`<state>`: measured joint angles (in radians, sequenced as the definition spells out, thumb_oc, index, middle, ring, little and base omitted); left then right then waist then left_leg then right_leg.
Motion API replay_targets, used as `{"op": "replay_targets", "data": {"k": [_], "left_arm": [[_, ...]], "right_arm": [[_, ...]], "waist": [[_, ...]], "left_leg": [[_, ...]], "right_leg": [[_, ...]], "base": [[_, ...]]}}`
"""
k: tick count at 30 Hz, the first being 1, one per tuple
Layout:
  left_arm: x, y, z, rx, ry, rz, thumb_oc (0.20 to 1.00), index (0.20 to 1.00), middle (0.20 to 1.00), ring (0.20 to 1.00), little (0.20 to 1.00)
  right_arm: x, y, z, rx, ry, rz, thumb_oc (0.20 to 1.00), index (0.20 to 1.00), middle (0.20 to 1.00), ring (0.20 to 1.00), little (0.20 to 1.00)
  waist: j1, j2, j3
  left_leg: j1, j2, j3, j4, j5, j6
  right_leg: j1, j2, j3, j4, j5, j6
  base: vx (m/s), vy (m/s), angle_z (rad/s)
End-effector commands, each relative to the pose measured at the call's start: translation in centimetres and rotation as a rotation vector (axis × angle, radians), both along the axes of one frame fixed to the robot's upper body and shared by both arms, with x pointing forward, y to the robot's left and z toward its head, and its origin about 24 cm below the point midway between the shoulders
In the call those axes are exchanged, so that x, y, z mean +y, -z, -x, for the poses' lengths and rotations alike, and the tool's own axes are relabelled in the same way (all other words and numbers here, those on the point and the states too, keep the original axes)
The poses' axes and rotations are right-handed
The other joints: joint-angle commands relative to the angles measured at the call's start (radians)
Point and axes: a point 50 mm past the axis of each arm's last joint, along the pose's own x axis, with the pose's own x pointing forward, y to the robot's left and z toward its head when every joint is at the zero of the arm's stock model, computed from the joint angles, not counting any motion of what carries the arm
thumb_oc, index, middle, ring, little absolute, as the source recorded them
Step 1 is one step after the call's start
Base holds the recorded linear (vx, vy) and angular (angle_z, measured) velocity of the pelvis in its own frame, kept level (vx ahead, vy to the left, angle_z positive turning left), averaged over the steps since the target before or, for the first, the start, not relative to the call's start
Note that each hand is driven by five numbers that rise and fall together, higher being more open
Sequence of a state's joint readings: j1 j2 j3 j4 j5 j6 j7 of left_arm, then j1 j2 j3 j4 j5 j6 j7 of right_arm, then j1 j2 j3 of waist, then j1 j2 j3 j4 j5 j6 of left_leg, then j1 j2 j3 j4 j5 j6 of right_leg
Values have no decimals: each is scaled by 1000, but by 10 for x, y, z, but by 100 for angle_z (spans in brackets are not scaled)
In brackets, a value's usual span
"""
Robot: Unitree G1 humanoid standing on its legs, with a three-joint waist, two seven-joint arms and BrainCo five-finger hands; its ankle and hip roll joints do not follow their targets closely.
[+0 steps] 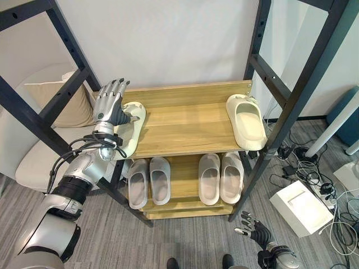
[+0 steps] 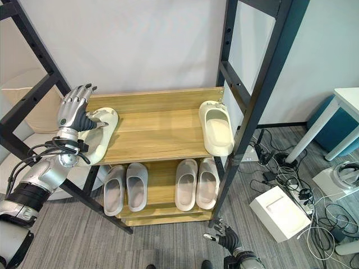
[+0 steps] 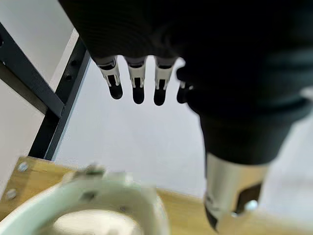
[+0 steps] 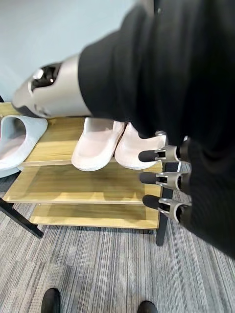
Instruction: Arrange the slippers neatly on the shoe rack.
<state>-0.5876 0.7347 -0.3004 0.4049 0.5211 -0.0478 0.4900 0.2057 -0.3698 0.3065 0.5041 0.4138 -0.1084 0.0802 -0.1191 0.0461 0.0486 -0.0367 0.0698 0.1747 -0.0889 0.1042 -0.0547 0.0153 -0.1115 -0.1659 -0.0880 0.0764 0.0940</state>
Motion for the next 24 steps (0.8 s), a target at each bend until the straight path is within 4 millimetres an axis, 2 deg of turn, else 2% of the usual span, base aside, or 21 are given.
{"op": "replay_targets", "data": {"k": [1, 2, 3, 10, 14, 19, 20, 21, 24], "left_arm": [[14, -56, -4, -209, -39, 42, 1000, 1000, 1000, 1000, 1000], [16, -53, -4, -193, -54, 23, 1000, 1000, 1000, 1000, 1000], [27, -45, -10, -123, -119, -56, 1000, 1000, 1000, 1000, 1000], [40, -32, -23, 6, -219, -167, 1000, 1000, 1000, 1000, 1000], [49, -32, -33, 70, -295, -186, 1000, 1000, 1000, 1000, 1000], [49, -40, -42, 96, -341, -200, 1000, 1000, 1000, 1000, 1000], [50, -42, -43, 104, -349, -201, 407, 407, 407, 407, 407], [50, -45, -44, 103, -350, -211, 200, 200, 200, 200, 200], [49, -52, -47, 120, -344, -221, 200, 200, 200, 200, 200]], "right_arm": [[17, -12, -19, -101, -60, -48, 1000, 1000, 1000, 1000, 1000], [17, -12, -20, -102, -64, -47, 1000, 1000, 1000, 1000, 1000], [17, -13, -22, -111, -77, -43, 1000, 1000, 1000, 1000, 1000], [13, -13, -19, -107, -71, -38, 1000, 1000, 1000, 1000, 1000], [10, -15, -19, -118, -64, -35, 1000, 1000, 1000, 1000, 1000], [9, -17, -20, -128, -59, -36, 1000, 1000, 1000, 1000, 1000], [9, -18, -20, -130, -60, -37, 1000, 1000, 1000, 1000, 1000], [9, -19, -21, -135, -61, -42, 1000, 1000, 1000, 1000, 1000], [11, -21, -22, -142, -66, -50, 1000, 1000, 1000, 1000, 1000]], "waist": [[13, -26, 3], [13, -25, 3], [8, -22, 4], [-9, -25, 11], [-29, -31, 17], [-46, -39, 23], [-49, -40, 23], [-52, -40, 24], [-61, -43, 25]], "left_leg": [[47, 40, -26, 2, -41, -79], [47, 40, -27, 2, -40, -79], [45, 41, -27, 2, -38, -80], [41, 42, -18, 2, -38, -78], [37, 45, -6, 2, -38, -73], [30, 49, 5, 2, -37, -71], [29, 50, 7, 2, -37, -71], [28, 50, 9, 2, -37, -71], [25, 52, 16, 2, -37, -71]], "right_leg": [[43, -74, -27, 9, -30, 109], [46, -73, -29, 8, -31, 108], [45, -72, -32, 7, -31, 109], [31, -70, -24, 8, -25, 113], [13, -69, -6, 9, -20, 117], [-6, -68, 6, 13, -15, 120], [-9, -68, 8, 13, -14, 120], [-11, -67, 10, 13, -13, 121], [-21, -65, 18, 12, -10, 123]], "base": [[0, 0, 0], [9, -30, 4], [0, 0, 0], [-1, -2, 0], [2, 3, -1], [7, 9, -9], [12, 10, -11], [11, 9, -9], [2, 4, -5]]}}
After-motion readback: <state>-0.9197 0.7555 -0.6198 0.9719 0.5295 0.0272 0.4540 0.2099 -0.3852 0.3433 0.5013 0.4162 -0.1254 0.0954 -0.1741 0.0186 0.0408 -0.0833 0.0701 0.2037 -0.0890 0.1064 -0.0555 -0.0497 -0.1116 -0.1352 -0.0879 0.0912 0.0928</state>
